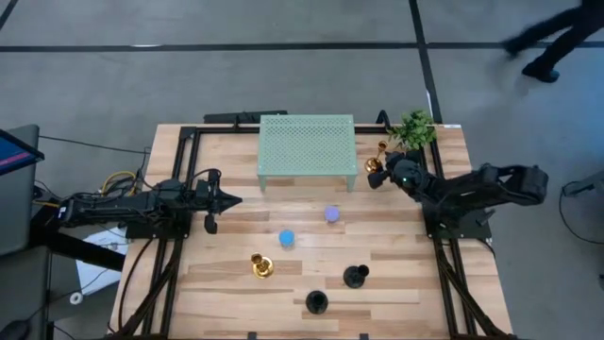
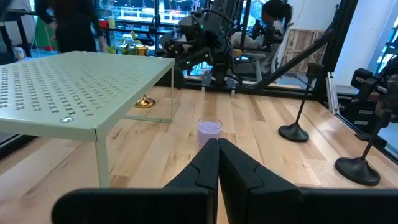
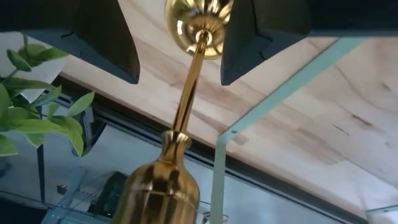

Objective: Pick & Place candle stick holders
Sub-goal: Put the top golden candle holder on the shelf

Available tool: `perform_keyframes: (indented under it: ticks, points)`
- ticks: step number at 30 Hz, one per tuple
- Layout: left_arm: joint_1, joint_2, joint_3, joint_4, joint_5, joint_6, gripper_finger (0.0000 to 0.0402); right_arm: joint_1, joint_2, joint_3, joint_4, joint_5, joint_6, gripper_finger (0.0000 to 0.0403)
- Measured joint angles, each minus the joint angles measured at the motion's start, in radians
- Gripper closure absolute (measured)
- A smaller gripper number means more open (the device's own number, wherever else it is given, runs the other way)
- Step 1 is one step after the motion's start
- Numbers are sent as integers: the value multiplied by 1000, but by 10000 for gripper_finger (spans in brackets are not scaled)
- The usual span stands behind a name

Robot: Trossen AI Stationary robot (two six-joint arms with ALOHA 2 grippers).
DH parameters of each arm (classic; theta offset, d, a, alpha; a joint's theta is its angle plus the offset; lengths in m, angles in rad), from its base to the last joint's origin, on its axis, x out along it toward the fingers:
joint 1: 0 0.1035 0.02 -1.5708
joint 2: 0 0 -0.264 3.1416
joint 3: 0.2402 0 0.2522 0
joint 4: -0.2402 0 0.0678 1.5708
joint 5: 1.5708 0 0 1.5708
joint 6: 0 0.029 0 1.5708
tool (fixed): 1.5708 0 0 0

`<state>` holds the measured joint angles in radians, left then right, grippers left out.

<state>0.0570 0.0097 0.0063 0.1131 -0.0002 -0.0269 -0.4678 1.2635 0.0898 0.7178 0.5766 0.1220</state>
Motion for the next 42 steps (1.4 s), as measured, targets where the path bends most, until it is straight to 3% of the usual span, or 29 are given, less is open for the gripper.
perform_keyframes:
  ticks: [7,18,30,35,42]
  points:
    - [0,0,0,0,0,0,394,-14,61,0,86,1,-1,234]
    - [0,0,0,0,0,0,394,-2,78,1,98,1,-32,388]
    - [0,0,0,0,0,0,394,94,-25,0,57,-2,-43,394]
    - [0,0,0,0,0,0,394,109,-156,45,-136,-3,-43,398]
    - [0,0,0,0,0,0,394,118,-339,272,-670,-4,-31,399]
